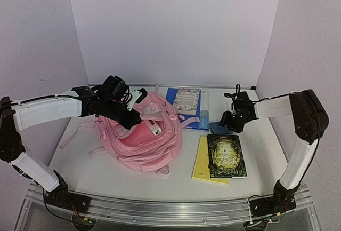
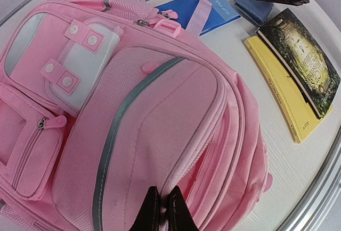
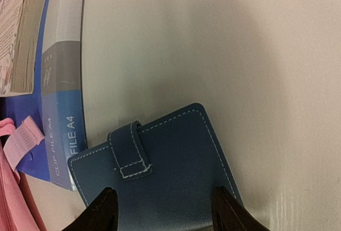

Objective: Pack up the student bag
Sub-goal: Pick up the stationery from the center of the board.

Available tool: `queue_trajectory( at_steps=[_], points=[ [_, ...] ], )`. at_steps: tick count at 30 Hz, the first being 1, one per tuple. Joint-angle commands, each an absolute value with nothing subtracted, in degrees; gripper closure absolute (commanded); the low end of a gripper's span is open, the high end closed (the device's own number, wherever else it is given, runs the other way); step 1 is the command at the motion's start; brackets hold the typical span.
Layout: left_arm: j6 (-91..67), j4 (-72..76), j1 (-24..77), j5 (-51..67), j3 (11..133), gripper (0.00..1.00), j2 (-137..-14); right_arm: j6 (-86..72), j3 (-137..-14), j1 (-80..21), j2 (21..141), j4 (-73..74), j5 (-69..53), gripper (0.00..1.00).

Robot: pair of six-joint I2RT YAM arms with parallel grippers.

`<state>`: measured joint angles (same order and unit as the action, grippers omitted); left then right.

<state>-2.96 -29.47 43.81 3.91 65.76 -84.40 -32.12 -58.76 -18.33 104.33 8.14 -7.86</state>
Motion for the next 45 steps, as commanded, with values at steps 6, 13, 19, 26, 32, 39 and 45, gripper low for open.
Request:
queue_trajectory(
  at_steps=[6,13,19,26,32,39,45],
  points=[
    [-2.65,-26.68,43.82,3.84,68.84,1.0,-84.0,-28.46,-69.36,-18.4,113.96,7.36,-9.16,0.42],
    [-2.51,-26.77,43.85,3.57,68.82,1.0,-84.54,-25.33,-75.5,-18.43,114.12,6.58,-9.01,0.42],
    [-2.52,-26.88,43.87,3.58,68.99,1.0,-84.87,-33.29,-69.1,-18.39,105.52,6.28,-5.87,0.39],
    [-2.74,-27.16,43.97,4.23,69.34,1.0,-85.29,-46.49,-55.82,-18.42,98.1,-1.9,-9.62,0.42],
    [-2.76,-27.3,44.0,4.18,69.36,1.0,-85.28,-53.52,-51.59,-18.41,98.0,-8.08,-14.27,0.46],
    [-2.49,-27.4,44.22,3.48,69.39,1.0,-85.07,-57.13,-50.78,-18.42,100.99,-10.51,-15.95,0.5],
    [-2.38,-27.6,44.44,3.34,69.37,1.0,-84.9,-59.38,-49.55,-18.45,102.32,-11.3,-14.65,0.52]
  ],
)
